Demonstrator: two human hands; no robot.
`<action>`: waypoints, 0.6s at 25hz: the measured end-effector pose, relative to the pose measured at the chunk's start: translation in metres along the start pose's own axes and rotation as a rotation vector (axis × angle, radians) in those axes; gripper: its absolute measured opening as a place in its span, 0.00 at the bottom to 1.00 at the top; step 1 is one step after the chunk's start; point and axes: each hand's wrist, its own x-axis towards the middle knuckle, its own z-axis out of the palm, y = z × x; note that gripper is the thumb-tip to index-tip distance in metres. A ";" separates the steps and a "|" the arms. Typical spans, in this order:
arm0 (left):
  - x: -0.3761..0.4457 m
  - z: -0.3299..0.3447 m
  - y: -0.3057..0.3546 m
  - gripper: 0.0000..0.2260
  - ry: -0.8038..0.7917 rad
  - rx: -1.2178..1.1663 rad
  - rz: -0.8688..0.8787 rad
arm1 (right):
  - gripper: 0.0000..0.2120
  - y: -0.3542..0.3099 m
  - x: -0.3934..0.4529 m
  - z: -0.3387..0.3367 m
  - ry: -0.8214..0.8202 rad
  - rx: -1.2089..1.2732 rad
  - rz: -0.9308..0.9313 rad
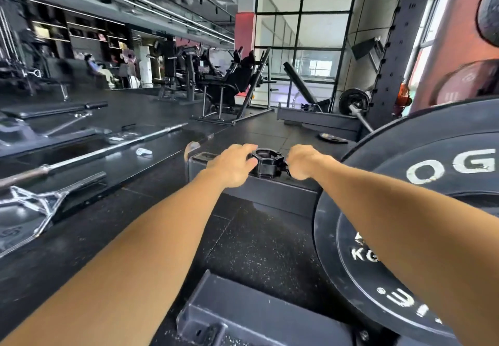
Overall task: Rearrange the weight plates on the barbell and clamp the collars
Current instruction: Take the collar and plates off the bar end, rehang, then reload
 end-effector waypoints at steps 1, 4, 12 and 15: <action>0.007 0.006 0.002 0.21 -0.011 0.021 -0.002 | 0.16 0.000 0.007 0.008 -0.022 -0.007 0.006; 0.020 0.024 0.005 0.18 0.010 0.010 -0.017 | 0.08 0.001 0.023 0.027 0.021 -0.020 0.048; 0.028 0.027 0.008 0.13 0.023 -0.088 -0.068 | 0.10 0.002 0.028 0.032 0.087 0.008 0.147; 0.014 0.022 -0.001 0.04 -0.011 -0.109 -0.034 | 0.12 0.003 0.020 0.028 0.059 -0.032 0.065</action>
